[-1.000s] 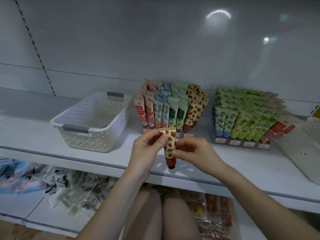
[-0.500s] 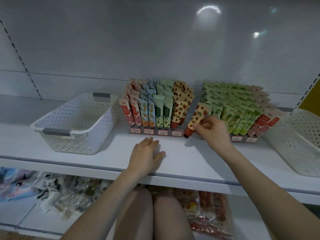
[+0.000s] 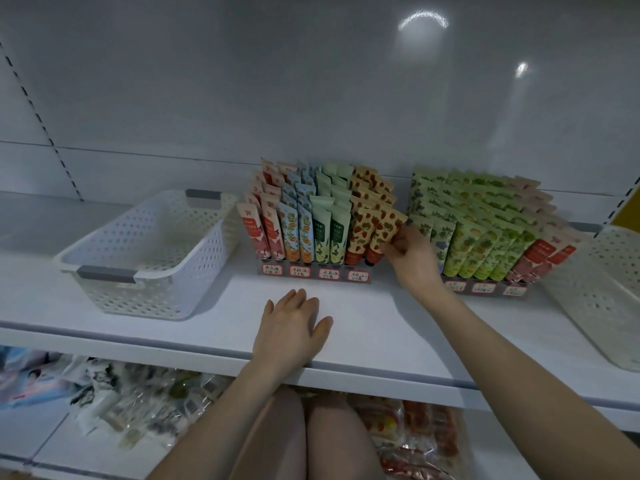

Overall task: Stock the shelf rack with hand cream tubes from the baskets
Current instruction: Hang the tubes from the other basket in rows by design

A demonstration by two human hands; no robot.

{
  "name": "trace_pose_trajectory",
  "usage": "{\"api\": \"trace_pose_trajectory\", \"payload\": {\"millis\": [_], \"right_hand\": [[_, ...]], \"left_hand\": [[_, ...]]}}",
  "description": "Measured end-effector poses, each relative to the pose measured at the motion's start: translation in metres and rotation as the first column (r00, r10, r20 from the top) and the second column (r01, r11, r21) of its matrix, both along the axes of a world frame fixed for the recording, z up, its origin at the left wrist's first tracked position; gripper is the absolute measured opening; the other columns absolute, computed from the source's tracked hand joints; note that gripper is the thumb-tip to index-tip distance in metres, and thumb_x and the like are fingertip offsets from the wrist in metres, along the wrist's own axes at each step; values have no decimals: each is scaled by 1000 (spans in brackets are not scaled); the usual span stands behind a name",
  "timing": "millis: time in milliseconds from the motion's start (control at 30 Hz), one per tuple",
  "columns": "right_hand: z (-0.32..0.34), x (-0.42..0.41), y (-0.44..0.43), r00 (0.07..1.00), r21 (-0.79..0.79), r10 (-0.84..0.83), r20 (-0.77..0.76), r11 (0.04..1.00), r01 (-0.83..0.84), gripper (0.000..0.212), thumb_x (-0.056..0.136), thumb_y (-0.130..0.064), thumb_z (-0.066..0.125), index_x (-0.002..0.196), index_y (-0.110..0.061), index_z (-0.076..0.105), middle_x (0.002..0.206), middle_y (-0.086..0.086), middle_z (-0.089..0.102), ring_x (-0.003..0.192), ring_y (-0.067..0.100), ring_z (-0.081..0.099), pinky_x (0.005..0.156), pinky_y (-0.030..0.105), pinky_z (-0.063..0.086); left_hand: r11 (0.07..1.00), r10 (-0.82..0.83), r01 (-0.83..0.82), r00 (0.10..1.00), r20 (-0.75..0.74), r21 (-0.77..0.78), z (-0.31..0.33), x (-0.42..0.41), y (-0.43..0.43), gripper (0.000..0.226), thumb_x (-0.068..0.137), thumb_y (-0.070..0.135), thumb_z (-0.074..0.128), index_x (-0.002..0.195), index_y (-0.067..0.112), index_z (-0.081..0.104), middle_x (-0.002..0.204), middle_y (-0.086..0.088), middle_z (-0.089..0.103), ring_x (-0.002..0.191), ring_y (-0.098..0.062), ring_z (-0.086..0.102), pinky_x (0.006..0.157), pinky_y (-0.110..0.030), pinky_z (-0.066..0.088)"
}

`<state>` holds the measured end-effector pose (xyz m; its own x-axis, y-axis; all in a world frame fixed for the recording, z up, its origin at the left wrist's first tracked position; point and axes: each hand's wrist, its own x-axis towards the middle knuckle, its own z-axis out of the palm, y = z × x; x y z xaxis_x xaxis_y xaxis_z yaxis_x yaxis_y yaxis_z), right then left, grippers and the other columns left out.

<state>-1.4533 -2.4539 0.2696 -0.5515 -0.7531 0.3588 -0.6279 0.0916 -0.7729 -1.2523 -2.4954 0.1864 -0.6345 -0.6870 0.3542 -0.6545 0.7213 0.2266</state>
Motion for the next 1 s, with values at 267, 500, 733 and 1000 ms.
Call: {"api": "trace_pose_trajectory", "payload": {"millis": [267, 500, 733, 1000], "right_hand": [[-2, -6, -7, 999, -2, -42, -7, 999, 42, 18, 88, -7, 60, 98, 7, 57, 91, 19, 64, 78, 23, 55, 48, 2, 33], [-5, -6, -8, 999, -5, -32, -6, 999, 32, 15, 87, -7, 61, 94, 5, 57, 82, 12, 60, 76, 19, 53, 48, 3, 32], [-1, -6, -6, 997, -8, -80, -1, 997, 80, 30, 86, -5, 60, 64, -13, 41, 58, -5, 44, 55, 3, 40, 45, 6, 33], [-8, -2, -7, 998, -50, -62, 1, 997, 62, 16, 85, -4, 62, 80, -7, 48, 68, 4, 52, 68, 17, 48, 47, 3, 32]], "left_hand": [[1000, 16, -17, 1000, -22, -15, -3, -1, 0, 47, 82, 52, 26, 76, 13, 52, 76, 4, 44, 81, -21, 47, 72, -36, 36], [1000, 29, -29, 1000, -8, -8, -3, -1, 0, 51, 81, 53, 23, 80, 13, 55, 81, 1, 51, 88, -22, 50, 75, -36, 36], [1000, 27, -27, 1000, 7, -1, -2, -1, 0, 51, 81, 53, 21, 80, 13, 53, 78, 5, 40, 85, -20, 46, 75, -37, 35], [999, 34, -35, 999, 16, 41, -1, -1, 1, 57, 80, 54, 19, 86, 12, 58, 89, -1, 56, 92, -21, 49, 79, -37, 37]]}}
